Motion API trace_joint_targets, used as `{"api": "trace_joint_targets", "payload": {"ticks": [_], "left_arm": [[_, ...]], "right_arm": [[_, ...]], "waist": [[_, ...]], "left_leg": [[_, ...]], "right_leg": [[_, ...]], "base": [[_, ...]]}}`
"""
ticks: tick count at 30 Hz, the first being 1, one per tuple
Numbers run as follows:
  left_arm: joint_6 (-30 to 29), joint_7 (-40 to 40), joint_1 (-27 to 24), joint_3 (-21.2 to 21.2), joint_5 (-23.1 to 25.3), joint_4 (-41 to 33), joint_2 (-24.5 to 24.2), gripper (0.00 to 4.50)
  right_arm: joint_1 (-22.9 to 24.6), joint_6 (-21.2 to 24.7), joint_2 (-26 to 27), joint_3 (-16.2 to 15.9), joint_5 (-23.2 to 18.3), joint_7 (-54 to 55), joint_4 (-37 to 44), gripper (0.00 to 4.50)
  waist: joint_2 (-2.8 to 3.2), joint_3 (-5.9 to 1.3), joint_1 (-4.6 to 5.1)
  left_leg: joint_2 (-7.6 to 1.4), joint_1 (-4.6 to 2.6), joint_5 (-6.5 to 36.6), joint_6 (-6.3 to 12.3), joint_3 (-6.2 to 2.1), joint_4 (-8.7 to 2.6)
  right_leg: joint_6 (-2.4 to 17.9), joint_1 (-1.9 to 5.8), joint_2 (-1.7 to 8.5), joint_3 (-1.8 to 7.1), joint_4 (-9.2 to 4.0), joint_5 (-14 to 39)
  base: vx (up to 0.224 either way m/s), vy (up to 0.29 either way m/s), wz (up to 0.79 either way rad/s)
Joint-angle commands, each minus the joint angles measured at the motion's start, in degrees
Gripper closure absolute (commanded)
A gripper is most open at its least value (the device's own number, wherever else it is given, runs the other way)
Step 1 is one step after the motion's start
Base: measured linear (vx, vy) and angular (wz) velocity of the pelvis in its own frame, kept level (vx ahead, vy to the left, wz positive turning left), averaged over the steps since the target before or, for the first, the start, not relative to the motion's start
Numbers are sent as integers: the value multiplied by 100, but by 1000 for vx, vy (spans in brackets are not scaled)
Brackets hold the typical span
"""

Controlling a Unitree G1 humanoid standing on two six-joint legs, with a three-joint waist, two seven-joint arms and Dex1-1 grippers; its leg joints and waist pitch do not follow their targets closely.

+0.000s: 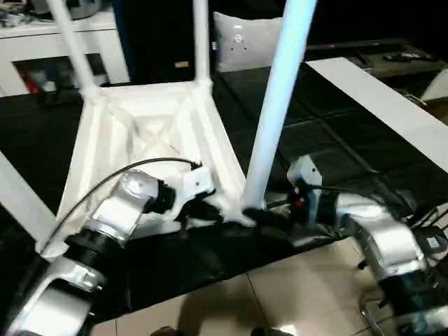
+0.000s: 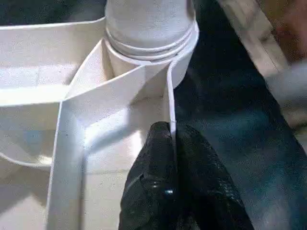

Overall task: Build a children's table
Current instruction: Rotate leg to tighten

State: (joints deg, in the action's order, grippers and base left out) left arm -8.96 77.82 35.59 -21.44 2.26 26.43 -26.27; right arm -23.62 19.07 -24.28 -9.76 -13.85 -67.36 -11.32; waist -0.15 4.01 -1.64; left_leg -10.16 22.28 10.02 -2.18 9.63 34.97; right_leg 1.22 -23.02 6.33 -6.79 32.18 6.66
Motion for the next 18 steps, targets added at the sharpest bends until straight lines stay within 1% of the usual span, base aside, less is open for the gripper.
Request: {"api": "trace_joint_targets", "payload": {"ticks": [1, 2, 3, 4, 5, 6, 7, 8, 9, 10, 12, 14, 15, 16, 18], "left_arm": [[384, 503, 259, -276, -32, -168, 117, 450], [429, 552, 284, -284, -31, -123, 107, 450], [526, 686, 336, -327, -27, -59, 78, 450], [546, 732, 354, -343, -25, -40, 67, 450], [603, 804, 373, -370, -24, -18, 52, 450], [636, 866, 380, -389, -33, -16, 43, 450], [692, 997, 395, -428, -59, -8, 23, 450], [732, 1052, 404, -449, -67, 0, 16, 450], [799, 1138, 419, -484, -81, 16, 6, 450], [856, 1143, 435, -497, -70, 52, 8, 450], [1020, 1162, 479, -517, -42, 174, 19, 450], [1077, 1178, 494, -517, -32, 228, 25, 450], [1138, 1189, 514, -520, -17, 291, 25, 450], [1188, 1196, 534, -525, 1, 345, 18, 450], [1236, 1170, 574, -518, 21, 423, 10, 450]], "right_arm": [[-93, -130, -43, -109, -71, -288, -75, 42], [-124, -164, -59, -154, -80, -420, -133, 42], [-182, -175, -71, -214, -98, -607, -211, 54], [-205, -172, -77, -238, -107, -682, -235, 67], [-233, -149, -85, -262, -117, -781, -259, 67], [-247, -141, -92, -278, -120, -833, -270, 79], [-284, -123, -124, -332, -139, -966, -302, 85], [-300, -128, -140, -361, -138, -1016, -317, 90], [-326, -145, -168, -410, -137, -1096, -346, 112], [-346, -157, -180, -439, -137, -1157, -379, 123], [-402, -191, -200, -501, -139, -1330, -487, 133], [-421, -198, -203, -515, -142, -1389, -527, 156], [-436, -209, -204, -524, -132, -1442, -559, 156], [-448, -192, -211, -536, -133, -1502, -576, 173], [-460, -169, -226, -544, -134, -1583, -593, 185]], "waist": [[106, -442, 41], [109, -448, 17], [42, -458, -6], [80, -469, -41], [84, -466, -44], [79, -469, -67], [45, -475, -82], [53, -477, -94], [53, -479, -96], [13, -482, -98], [31, -479, -111], [27, -473, -115], [29, -470, -115], [23, -473, -111], [28, -477, -110]], "left_leg": [[-321, -217, 2592, -100, -125, -502], [-328, -236, 2573, -117, -116, -502], [-333, -238, 2494, -114, -101, -501], [-335, -218, 2374, -96, -106, -505], [-346, -200, 2326, -94, -105, -515], [-354, -204, 2305, -104, -101, -520], [-345, -180, 2220, -86, -98, -516], [-346, -179, 2144, -67, -89, -517], [-344, -181, 2116, -60, -88, -513], [-347, -174, 2035, -34, -75, -509], [-336, -172, 2049, -13, -72, -491], [-335, -175, 2045, -13, -65, -490], [-336, -172, 2048, -29, -71, -490], [-337, -168, 2045, -36, -75, -491], [-344, -172, 2039, -35, -76, -492]], "right_leg": [[916, 205, 291, 284, -408, 2662], [933, 194, 293, 290, -407, 2630], [979, 194, 284, 298, -390, 2533], [1030, 223, 289, 299, -353, 2424], [1041, 230, 288, 305, -342, 2355], [1066, 231, 285, 308, -331, 2277], [1086, 255, 299, 311, -312, 2243], [1082, 256, 299, 316, -314, 2226], [1094, 255, 298, 315, -307, 2206], [1104, 260, 298, 320, -308, 2176], [1095, 254, 304, 312, -311, 2331], [1076, 247, 301, 315, -324, 2383], [1050, 251, 307, 315, -326, 2452], [1030, 257, 307, 310, -327, 2484], [1027, 250, 301, 309, -326, 2473]], "base": [[0, 0, 0], [0, 0, 0], [0, 0, 0], [0, 0, 0], [0, 0, 0], [0, 0, 0], [0, 0, 0], [0, 0, 0], [0, 0, 0], [0, 0, 0], [0, 0, 0], [0, 0, 0], [0, 0, 0], [0, 0, 0], [0, 0, 0]]}}
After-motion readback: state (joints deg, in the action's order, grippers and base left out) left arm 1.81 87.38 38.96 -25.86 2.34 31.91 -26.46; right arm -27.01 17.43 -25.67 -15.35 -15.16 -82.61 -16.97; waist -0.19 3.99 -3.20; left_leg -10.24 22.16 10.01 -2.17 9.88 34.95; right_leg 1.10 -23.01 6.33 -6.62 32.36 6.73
